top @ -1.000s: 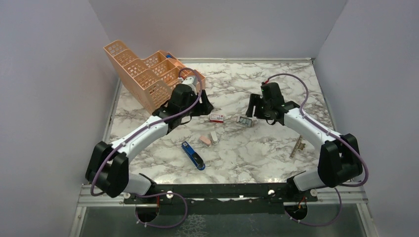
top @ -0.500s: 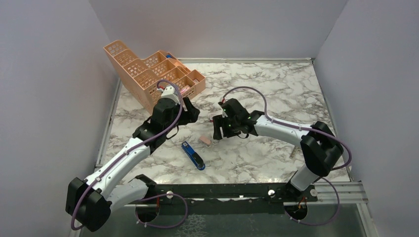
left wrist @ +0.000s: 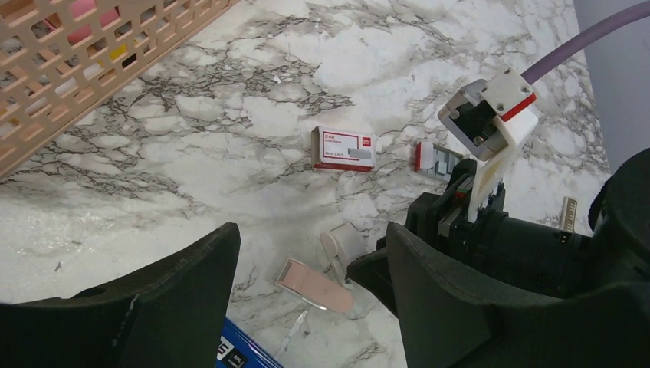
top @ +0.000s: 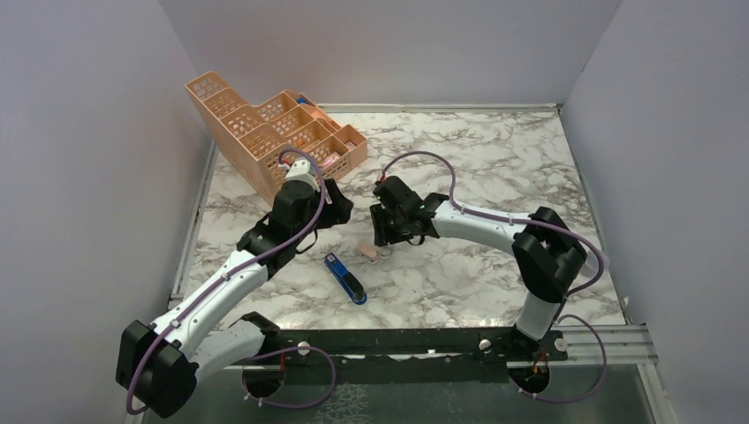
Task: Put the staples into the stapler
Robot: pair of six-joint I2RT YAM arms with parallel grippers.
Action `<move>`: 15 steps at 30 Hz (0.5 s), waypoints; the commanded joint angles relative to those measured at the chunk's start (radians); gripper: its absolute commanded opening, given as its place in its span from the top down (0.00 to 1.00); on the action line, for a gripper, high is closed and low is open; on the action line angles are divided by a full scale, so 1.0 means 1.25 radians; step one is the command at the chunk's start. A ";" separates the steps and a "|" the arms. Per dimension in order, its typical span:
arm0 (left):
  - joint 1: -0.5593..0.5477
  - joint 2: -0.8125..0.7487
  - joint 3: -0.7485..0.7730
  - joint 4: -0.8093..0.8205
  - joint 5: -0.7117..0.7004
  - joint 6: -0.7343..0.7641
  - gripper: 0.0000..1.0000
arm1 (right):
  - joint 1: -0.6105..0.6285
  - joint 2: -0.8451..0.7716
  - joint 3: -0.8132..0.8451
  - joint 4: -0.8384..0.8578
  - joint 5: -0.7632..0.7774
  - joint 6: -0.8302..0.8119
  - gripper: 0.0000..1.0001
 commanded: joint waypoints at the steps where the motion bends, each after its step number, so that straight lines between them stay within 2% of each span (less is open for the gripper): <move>1: -0.002 -0.011 -0.017 0.008 -0.020 -0.007 0.29 | 0.013 0.035 0.033 -0.068 0.054 0.016 0.54; 11: -0.002 -0.003 -0.033 0.017 0.004 -0.007 0.28 | 0.029 0.063 0.046 -0.099 0.049 0.021 0.51; 15: -0.002 -0.001 -0.036 0.017 0.017 -0.014 0.27 | 0.030 0.061 0.038 -0.100 0.049 0.030 0.55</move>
